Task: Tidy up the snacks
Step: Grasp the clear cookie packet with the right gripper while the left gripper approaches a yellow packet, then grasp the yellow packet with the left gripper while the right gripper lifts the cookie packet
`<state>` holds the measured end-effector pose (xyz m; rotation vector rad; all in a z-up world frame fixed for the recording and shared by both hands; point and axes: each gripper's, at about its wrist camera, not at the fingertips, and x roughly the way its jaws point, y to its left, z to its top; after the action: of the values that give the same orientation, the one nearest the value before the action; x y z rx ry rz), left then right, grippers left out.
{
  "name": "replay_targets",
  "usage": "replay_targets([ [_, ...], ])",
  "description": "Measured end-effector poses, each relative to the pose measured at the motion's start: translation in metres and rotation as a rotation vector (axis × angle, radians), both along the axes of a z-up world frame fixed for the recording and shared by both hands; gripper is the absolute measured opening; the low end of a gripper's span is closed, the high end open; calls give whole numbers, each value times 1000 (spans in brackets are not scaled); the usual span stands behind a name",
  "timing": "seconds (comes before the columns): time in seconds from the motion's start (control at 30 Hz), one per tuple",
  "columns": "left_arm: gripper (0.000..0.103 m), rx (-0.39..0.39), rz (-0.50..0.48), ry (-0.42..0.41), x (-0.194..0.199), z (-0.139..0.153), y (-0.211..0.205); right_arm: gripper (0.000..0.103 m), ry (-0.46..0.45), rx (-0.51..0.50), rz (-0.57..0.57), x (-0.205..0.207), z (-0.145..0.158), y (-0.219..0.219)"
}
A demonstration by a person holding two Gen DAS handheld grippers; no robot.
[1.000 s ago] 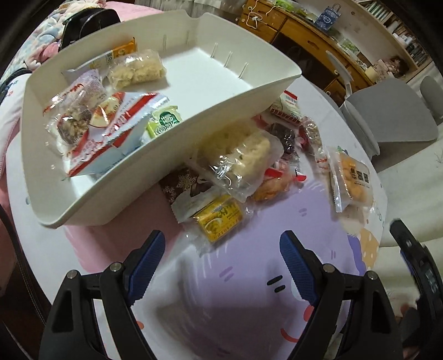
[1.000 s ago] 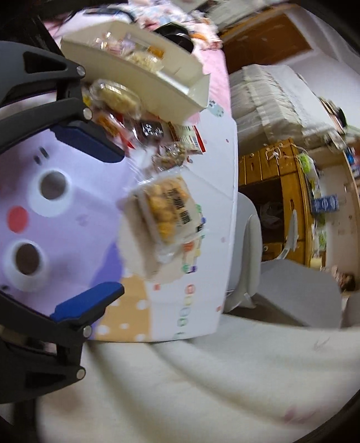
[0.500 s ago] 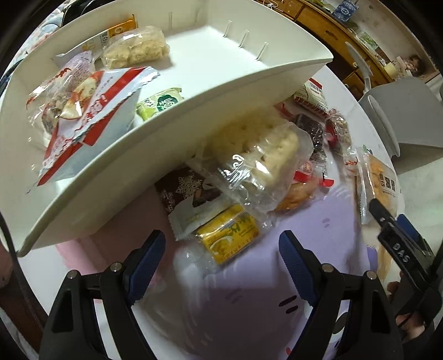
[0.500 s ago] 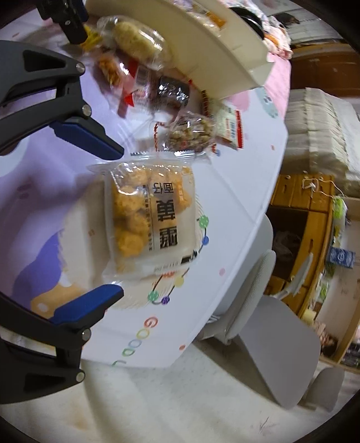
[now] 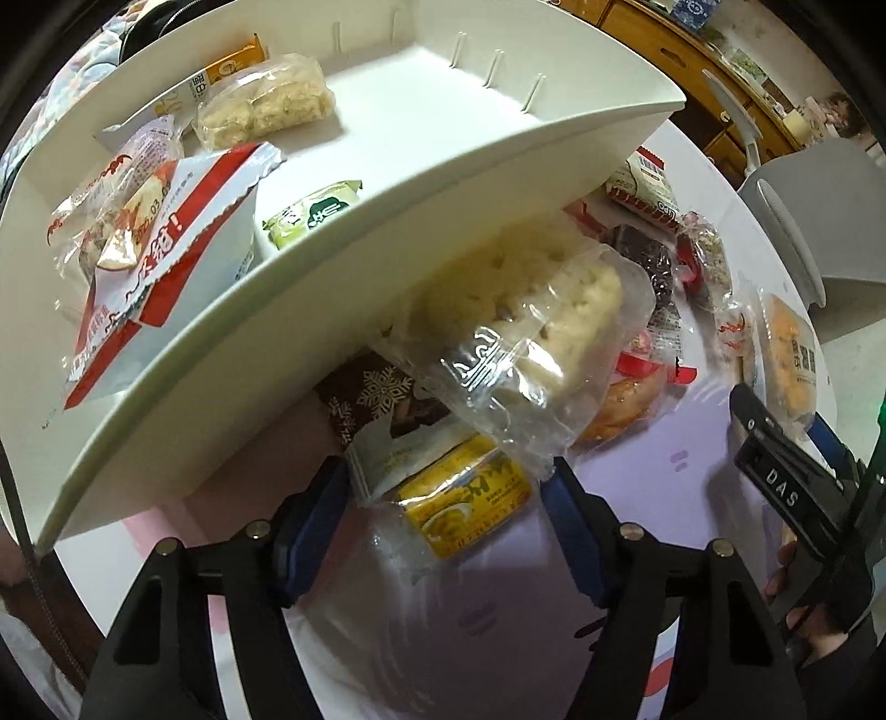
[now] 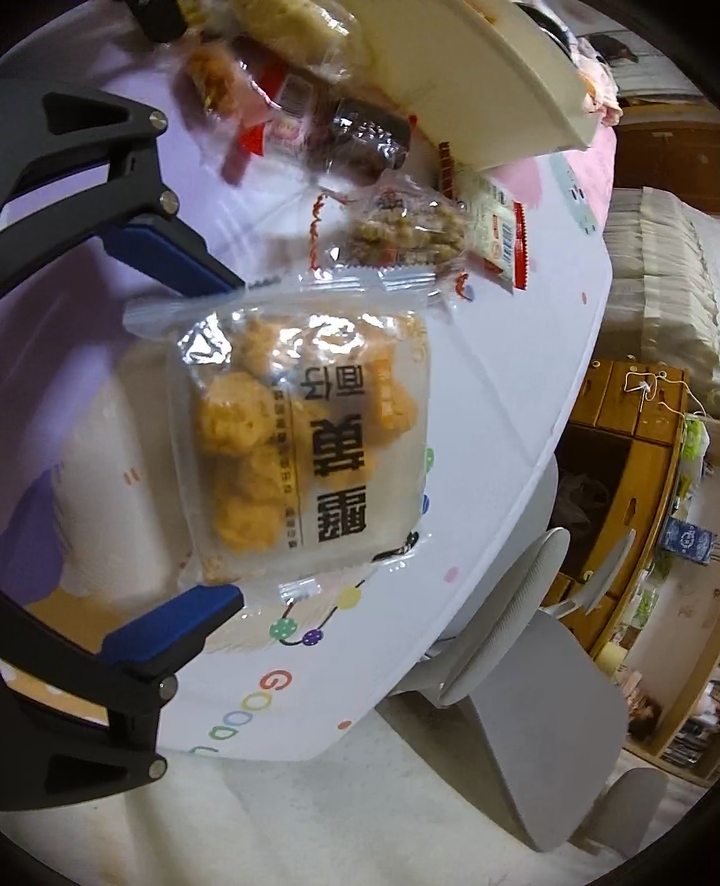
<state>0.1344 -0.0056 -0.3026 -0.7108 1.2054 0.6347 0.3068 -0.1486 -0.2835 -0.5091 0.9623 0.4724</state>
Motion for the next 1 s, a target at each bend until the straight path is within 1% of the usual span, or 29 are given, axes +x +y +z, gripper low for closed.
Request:
replay_targets([
  [0.07, 64, 8, -12, 6, 2, 0, -1, 102, 2, 11, -15, 2, -1, 0],
  [0.17, 62, 12, -21, 8, 6, 0, 0, 102, -8, 22, -25, 2, -1, 1],
  [0.3, 55, 10, -30, 4, 7, 0, 1, 101, -17, 31, -31, 2, 0, 0],
  [0.33, 53, 10, -32, 3, 6, 0, 2, 99, -23, 31, -31, 1, 0, 0],
  [0.4, 50, 9, -36, 1, 8, 1, 3, 92, -39, 22, -38, 0, 1, -1],
  [0.47, 49, 8, -41, 0, 7, 1, 3, 90, -40, 26, -40, 2, 3, -2],
  [0.6, 48, 6, -42, 6, 2, 3, 4, 85, -57, 16, -32, -2, 6, -2],
  [0.77, 47, 10, -72, 26, 4, 5, -1, 84, -62, 6, -34, -2, 7, 1],
  [1.0, 47, 6, -94, 30, 1, 9, -3, 82, -52, 5, -45, -8, 10, -2],
])
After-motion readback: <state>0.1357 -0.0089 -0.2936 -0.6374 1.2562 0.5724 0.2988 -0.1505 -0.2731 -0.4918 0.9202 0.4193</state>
